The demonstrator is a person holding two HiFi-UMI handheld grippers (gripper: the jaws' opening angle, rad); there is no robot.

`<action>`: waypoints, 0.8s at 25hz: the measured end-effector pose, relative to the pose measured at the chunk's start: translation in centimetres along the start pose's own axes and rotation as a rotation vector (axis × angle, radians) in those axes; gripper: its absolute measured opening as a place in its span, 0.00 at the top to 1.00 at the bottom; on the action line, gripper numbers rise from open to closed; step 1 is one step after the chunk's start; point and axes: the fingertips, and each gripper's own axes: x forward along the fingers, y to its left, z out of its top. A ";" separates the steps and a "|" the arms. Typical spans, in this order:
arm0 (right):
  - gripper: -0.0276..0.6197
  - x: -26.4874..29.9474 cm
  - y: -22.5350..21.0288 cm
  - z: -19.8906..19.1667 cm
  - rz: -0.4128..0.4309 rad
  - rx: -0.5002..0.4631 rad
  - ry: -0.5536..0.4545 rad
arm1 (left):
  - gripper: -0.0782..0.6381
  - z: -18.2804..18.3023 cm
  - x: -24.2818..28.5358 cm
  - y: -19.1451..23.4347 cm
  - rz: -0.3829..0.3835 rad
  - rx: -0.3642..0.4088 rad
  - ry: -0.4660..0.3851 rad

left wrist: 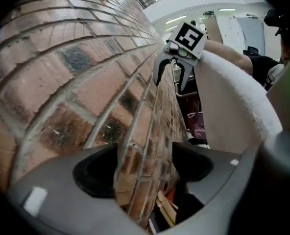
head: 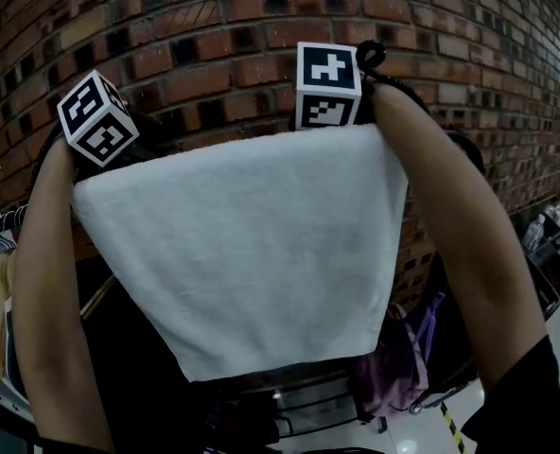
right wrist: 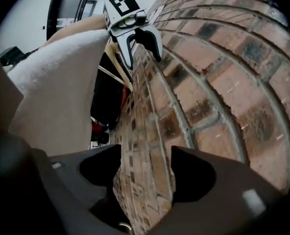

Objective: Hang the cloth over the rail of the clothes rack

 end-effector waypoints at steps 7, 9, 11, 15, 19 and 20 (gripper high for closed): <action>0.47 -1.7 -0.5 3.1 -0.087 -0.073 -0.142 | 0.38 3.3 -6.7 2.9 0.248 0.049 -0.302; 0.47 -3.2 -1.4 4.9 -0.164 -0.093 -0.221 | 0.38 5.3 -9.1 3.3 0.348 0.087 -0.398; 0.47 -5.4 -2.9 6.6 -0.286 -0.096 -0.304 | 0.38 7.5 -11.2 3.2 0.436 0.132 -0.466; 0.47 -10.7 -5.3 9.3 -0.563 -0.108 -0.433 | 0.40 11.9 -14.6 2.4 0.618 0.220 -0.542; 0.87 -19.6 -5.9 11.8 -0.887 -0.064 -0.640 | 0.88 16.5 -20.4 0.5 0.909 0.281 -0.712; 0.95 -22.0 -5.4 12.3 -0.967 -0.051 -0.704 | 0.88 17.4 -21.6 -0.6 0.943 0.278 -0.769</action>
